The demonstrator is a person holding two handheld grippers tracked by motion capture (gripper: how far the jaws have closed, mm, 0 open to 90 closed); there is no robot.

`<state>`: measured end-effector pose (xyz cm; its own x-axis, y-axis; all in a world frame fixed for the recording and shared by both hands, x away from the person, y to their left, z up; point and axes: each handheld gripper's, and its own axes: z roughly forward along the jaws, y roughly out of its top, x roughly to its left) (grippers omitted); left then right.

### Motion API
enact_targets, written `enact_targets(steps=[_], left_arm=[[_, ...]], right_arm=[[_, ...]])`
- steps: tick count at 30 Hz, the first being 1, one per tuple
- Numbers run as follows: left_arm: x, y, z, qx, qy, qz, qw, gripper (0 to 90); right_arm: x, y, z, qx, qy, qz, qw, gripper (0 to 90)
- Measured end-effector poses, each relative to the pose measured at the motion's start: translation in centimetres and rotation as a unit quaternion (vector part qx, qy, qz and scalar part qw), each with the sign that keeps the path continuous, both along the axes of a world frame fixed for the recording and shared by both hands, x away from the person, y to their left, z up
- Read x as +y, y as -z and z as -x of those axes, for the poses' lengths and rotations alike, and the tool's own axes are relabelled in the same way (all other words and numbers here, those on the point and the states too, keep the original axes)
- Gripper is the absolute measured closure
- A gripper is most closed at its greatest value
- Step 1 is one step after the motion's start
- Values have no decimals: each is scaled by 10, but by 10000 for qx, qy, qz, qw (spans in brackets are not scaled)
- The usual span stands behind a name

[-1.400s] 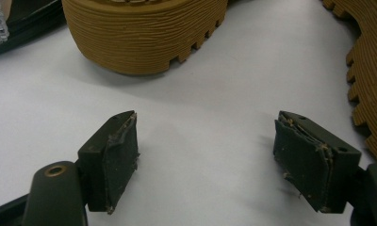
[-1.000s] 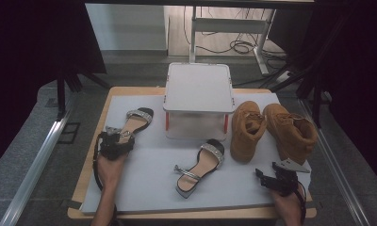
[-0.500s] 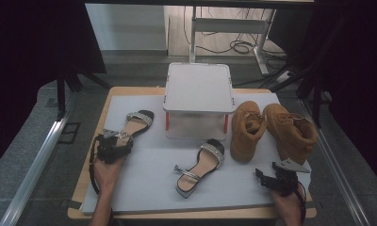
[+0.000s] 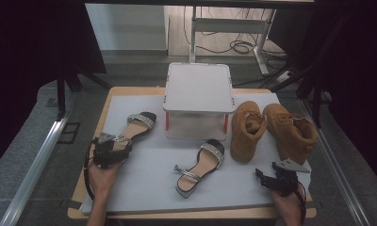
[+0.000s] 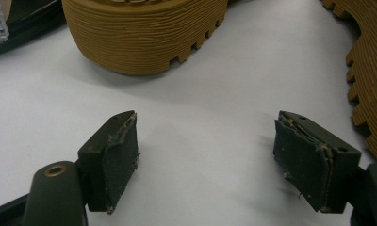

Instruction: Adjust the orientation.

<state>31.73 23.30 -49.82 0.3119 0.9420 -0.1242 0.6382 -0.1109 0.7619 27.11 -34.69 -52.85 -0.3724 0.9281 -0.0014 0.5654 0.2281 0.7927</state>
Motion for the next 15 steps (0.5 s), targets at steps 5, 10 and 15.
enact_targets(steps=[5,10,15], left_arm=[[-3,-5,11,-59,126,-13,9999,388],[-5,-9,24,-99,282,17,9996,388],[-8,-10,34,-116,397,-17,9991,388]], right_arm=[[0,0,0,0,0,0,10000,225],[0,0,0,0,0,1,10000,225],[0,0,0,0,0,1,10000,225]])
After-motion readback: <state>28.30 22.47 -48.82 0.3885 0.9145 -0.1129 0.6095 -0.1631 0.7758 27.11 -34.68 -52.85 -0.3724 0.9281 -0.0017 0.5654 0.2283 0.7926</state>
